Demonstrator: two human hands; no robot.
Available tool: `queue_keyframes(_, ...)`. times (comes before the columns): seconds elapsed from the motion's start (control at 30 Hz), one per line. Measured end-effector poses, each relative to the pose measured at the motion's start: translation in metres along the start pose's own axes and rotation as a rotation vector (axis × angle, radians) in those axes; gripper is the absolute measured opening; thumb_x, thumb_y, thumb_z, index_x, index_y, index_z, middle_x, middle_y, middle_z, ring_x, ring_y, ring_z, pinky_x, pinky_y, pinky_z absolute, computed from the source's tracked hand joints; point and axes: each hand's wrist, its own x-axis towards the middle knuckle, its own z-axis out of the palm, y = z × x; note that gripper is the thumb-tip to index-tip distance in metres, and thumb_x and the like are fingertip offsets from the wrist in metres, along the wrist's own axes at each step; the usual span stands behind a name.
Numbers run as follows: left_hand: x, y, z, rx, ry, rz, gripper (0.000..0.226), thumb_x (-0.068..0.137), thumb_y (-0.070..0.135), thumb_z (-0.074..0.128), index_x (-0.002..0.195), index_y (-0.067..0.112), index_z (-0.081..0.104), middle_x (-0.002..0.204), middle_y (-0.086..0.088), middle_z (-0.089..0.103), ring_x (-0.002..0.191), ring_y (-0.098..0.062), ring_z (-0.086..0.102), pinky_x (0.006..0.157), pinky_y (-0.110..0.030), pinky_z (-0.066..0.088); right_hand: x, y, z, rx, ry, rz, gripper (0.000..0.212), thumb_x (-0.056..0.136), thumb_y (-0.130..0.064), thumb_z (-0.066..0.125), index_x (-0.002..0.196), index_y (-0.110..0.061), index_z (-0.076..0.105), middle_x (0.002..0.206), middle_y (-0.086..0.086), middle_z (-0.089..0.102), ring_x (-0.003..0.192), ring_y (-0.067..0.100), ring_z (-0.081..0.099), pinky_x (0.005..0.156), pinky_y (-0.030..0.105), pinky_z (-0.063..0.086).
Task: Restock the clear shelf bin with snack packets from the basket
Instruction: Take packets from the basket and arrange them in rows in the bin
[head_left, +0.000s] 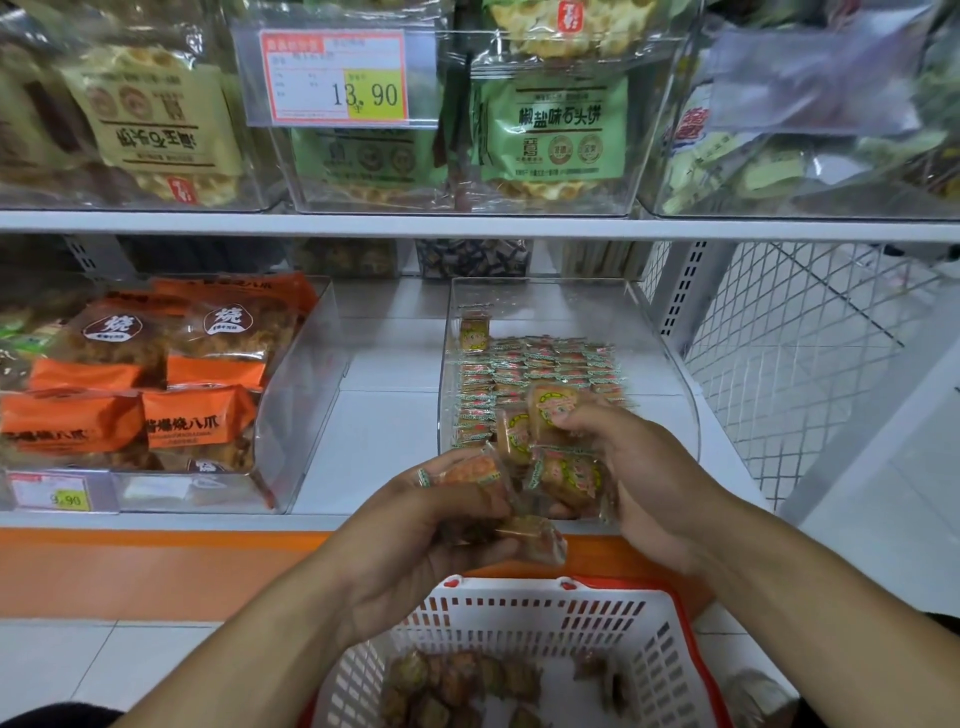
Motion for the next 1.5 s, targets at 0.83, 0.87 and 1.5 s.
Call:
queue_keyframes(0.83,0.013,0.016,-0.001,0.111,0.111,0.142,0.046,0.063,0.010,0.081,0.109,0.013,0.077,0.110,-0.021,0.075,0.097,-0.035,0.075,0.075,-0.032,0.061,0.075,-0.027,-0.018,-0.849,0.319,-0.288,0.032,0.076,-0.027,0.086,0.106,-0.028,0.076,0.069,-0.009,0.071,0.056,0.010,0.060,0.056,0.024,0.044)
queue_keyframes(0.87,0.015,0.019,0.000,0.120,0.097,0.149,0.047,0.063,0.012,0.082,0.110,0.016,0.077,0.113,-0.019,0.075,0.099,-0.034,0.075,0.076,-0.032,0.061,0.088,-0.030,-0.017,-1.046,0.348,-0.311,0.032,0.076,-0.036,0.086,0.106,-0.033,0.076,0.070,-0.013,0.068,0.058,0.008,0.059,0.056,0.024,0.043)
queue_keyframes(1.5,0.028,0.035,-0.018,0.103,0.069,0.166,0.034,0.073,0.005,0.075,0.105,0.016,0.077,0.110,-0.014,0.077,0.100,-0.029,0.076,0.074,-0.030,0.061,0.228,-0.040,0.026,-1.595,0.312,-0.342,0.078,0.074,-0.024,0.085,0.140,-0.031,0.043,0.142,0.003,0.044,0.122,0.027,0.056,0.095,0.036,0.050)
